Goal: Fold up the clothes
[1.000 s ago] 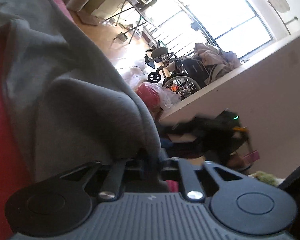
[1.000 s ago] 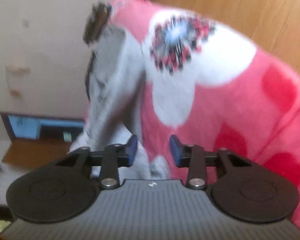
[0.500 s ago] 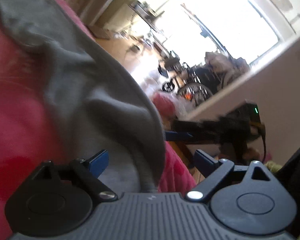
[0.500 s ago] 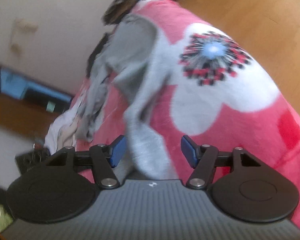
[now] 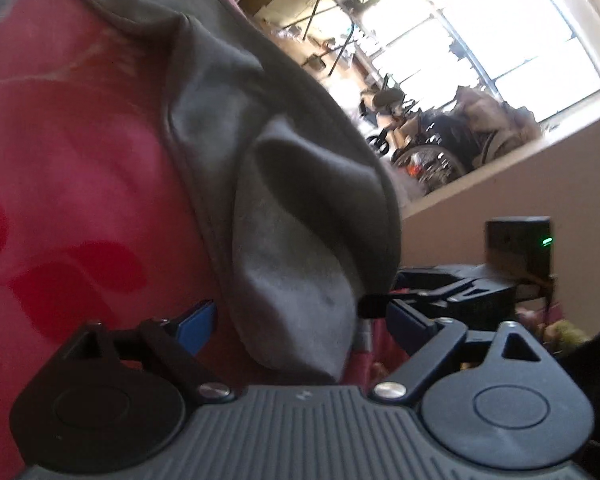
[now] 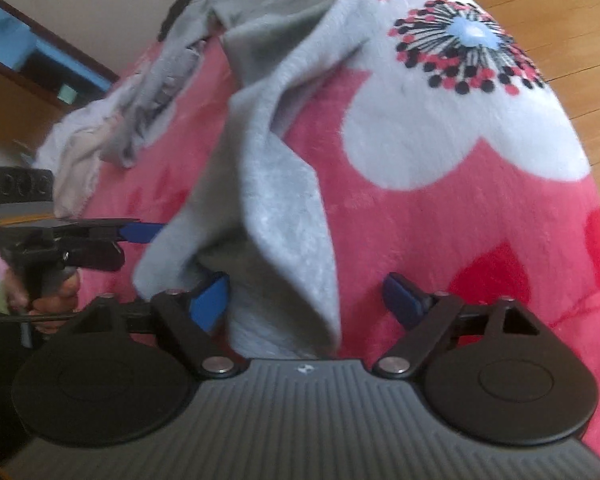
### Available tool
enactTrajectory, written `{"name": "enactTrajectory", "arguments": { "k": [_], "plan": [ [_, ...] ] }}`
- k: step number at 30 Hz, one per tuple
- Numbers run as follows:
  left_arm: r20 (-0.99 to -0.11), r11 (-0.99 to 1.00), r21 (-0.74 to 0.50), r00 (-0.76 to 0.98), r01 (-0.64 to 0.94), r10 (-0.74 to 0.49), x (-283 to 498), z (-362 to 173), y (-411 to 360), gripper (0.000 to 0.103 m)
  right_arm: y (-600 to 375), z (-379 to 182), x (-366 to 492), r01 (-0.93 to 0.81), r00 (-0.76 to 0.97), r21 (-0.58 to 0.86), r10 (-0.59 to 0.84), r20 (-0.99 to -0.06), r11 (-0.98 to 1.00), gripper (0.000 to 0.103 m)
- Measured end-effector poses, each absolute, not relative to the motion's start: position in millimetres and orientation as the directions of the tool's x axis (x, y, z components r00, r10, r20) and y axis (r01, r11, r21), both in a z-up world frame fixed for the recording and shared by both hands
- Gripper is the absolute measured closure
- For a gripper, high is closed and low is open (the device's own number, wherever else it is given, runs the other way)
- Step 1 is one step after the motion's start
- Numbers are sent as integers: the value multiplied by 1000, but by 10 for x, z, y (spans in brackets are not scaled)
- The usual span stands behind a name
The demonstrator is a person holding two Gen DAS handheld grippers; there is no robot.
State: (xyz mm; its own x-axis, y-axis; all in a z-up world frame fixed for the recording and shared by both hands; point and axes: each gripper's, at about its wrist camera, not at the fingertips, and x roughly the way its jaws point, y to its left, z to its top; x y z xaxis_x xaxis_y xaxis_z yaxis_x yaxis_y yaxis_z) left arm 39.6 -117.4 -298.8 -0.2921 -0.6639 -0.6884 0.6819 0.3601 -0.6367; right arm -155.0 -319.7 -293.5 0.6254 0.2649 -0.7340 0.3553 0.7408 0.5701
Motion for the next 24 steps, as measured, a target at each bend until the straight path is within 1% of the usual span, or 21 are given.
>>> {"name": "enactTrajectory", "arguments": {
  "k": [1, 2, 3, 4, 5, 7, 10, 13, 16, 20, 22, 23, 24],
  "plan": [
    [-711, 375, -623, -296, 687, -638, 389, -3026, -1206, 45, -3169, -2957, -1539, 360, 610, 550, 256, -750, 753, 47],
    [-729, 390, -616, -307, 685, -612, 382, -3076, -1246, 61, -3142, -2980, -1527, 365, 594, 530, 247, -766, 766, 62],
    [-740, 402, -612, -316, 681, -593, 381, -3110, -1271, 81, -3122, -2995, -1520, 369, 581, 513, 239, -778, 775, 71],
    [-749, 408, -606, -317, 683, -582, 379, -3121, -1276, 88, -3139, -2978, -1535, 374, 585, 515, 234, -776, 771, 89],
    [-752, 406, -602, -318, 687, -577, 383, -3106, -1273, 89, -3163, -2943, -1560, 381, 588, 519, 233, -774, 765, 95],
    [-717, 383, -650, -363, 656, -595, 424, -3033, -1232, 91, -3231, -2840, -1634, 390, 594, 522, 225, -772, 759, 100],
    [-598, 350, -787, -492, 508, -632, 507, -2935, -1142, 91, -3452, -2592, -1834, 408, 620, 527, 197, -759, 745, 100],
    [-541, 316, -834, -560, 452, -628, 474, -2891, -1160, 91, -3723, -2414, -2058, 440, 646, 550, 176, -743, 710, 100],
    [-530, 326, -847, -620, 421, -578, 378, -3024, -1278, 92, -3941, -2430, -2181, 473, 633, 573, 194, -750, 670, 100],
    [-605, 351, -796, -637, 493, -478, 180, -3249, -1460, 90, -4044, -2731, -2169, 530, 512, 504, 217, -831, 682, 100],
    [-602, 342, -798, -654, 496, -457, 115, -3296, -1494, 86, -4065, -2905, -2165, 557, 447, 459, 216, -868, 692, 100],
    [-606, 329, -795, -651, 509, -457, 93, -3275, -1485, 80, -4070, -2977, -2175, 569, 424, 444, 216, -880, 692, 100],
    [-612, 311, -790, -643, 529, -460, 97, -3232, -1467, 72, -4079, -3026, -2180, 578, 405, 431, 214, -889, 693, 100]
  ]
}}
